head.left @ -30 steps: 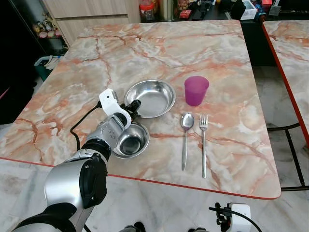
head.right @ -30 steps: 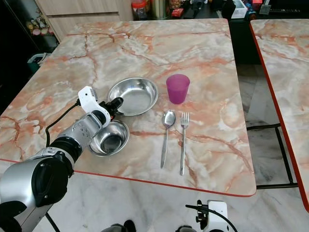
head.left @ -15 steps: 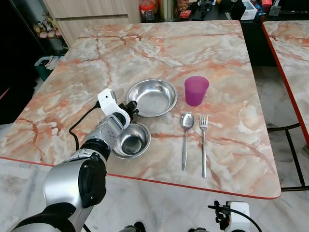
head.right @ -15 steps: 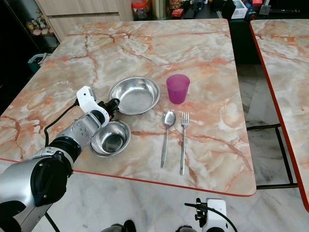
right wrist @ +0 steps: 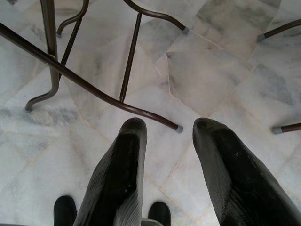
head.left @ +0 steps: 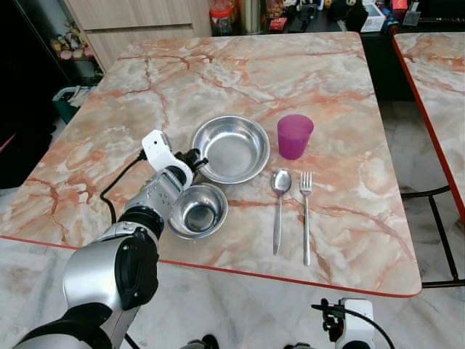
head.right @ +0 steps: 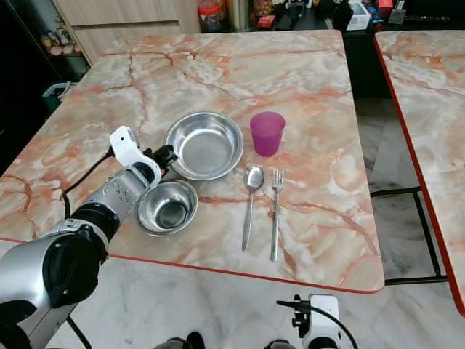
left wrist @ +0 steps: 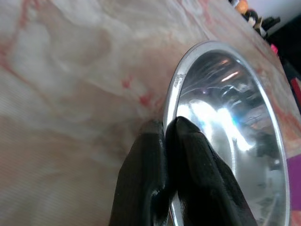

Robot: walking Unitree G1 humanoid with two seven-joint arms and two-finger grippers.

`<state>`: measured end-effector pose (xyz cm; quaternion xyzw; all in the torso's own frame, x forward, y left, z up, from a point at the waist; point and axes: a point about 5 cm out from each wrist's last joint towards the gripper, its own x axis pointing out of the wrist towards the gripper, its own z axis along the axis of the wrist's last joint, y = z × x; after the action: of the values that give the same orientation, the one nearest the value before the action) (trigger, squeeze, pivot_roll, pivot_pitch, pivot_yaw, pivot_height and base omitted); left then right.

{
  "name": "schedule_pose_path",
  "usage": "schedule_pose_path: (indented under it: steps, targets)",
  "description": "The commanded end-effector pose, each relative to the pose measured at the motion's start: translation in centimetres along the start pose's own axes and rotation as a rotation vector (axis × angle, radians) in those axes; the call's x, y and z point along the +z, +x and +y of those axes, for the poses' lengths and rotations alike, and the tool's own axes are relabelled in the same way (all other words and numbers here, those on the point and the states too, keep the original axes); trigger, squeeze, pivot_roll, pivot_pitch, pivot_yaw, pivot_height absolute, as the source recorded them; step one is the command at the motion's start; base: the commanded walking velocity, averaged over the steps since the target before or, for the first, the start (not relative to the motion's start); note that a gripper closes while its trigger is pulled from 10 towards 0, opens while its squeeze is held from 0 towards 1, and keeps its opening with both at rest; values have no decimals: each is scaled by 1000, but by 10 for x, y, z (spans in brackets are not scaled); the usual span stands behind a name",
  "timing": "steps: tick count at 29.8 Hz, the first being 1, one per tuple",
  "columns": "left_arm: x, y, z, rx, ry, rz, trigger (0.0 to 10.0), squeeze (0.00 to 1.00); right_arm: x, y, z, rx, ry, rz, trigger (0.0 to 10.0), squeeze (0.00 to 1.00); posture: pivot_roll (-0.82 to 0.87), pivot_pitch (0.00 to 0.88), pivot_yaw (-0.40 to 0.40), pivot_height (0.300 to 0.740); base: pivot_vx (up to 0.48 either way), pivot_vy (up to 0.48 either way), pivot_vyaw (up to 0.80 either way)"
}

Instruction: Setting the table

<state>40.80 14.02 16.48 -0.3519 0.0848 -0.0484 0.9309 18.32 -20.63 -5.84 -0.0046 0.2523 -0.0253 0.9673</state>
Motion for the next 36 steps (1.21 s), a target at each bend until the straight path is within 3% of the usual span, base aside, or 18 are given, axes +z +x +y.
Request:
schedule_pose_path:
  steps: [1, 3, 8, 9, 10, 11, 15, 17, 19, 24, 31, 33, 36]
  targets:
    - [21, -2, 8, 33, -52, -92, 0, 0, -9, -3, 2, 1, 9, 50, 10000, 0, -123, 69, 107, 740, 0, 0, 0]
    - [35, -3, 12, 42, -113, -165, 0, 0, -7, 0, 2, -1, 8, 59, 10000, 0, -123, 42, 103, 740, 0, 0, 0]
    - [50, -7, 18, 43, -174, -259, 0, 0, -4, 4, 3, 0, 8, 72, 10000, 0, -117, 5, 93, 740, 0, 0, 0]
    - [58, -9, 18, 3, -178, -315, 902, 0, -3, 6, 4, 0, 9, 79, 10000, 0, -114, 0, 89, 740, 0, 0, 0]
    - [61, -10, 17, -20, -172, -342, 902, 0, -2, 7, 4, -1, 9, 83, 10000, 0, -114, 0, 89, 740, 0, 0, 0]
    - [63, -11, 17, -34, -165, -360, 10000, 0, -1, 8, 4, -6, 7, 86, 10000, 0, -113, 0, 85, 740, 0, 0, 0]
    - [64, -15, 19, -73, -59, -405, 10000, 0, 4, 14, 4, -24, 25, 102, 10000, 0, -91, 0, 75, 740, 0, 0, 0]
    - [62, -18, 20, -68, 64, -437, 10000, 0, 5, 17, 4, -31, 32, 120, 10000, 0, -80, 0, 70, 740, 0, 0, 0]
    - [59, -20, 20, -66, 110, -446, 10000, 0, 5, 17, 3, -42, 50, 137, 10000, 0, -79, 0, 69, 740, 0, 0, 0]
    - [48, -28, 25, -46, 256, -490, 10000, 0, -8, 12, -4, -119, 113, 233, 10000, 0, -69, 0, 68, 740, 0, 0, 0]
    - [47, -30, 25, -45, 276, -503, 10000, 0, -9, 12, -4, -124, 118, 242, 10000, 0, -69, 0, 68, 740, 0, 0, 0]
    - [38, -34, 19, -36, 335, -531, 10000, 0, -28, -1, -9, -136, 111, 326, 10000, 0, -45, 0, 59, 740, 0, 0, 0]
    - [38, -34, 19, -35, 336, -532, 10000, 0, -28, -1, -9, -136, 112, 326, 10000, 0, -45, 0, 59, 740, 0, 0, 0]
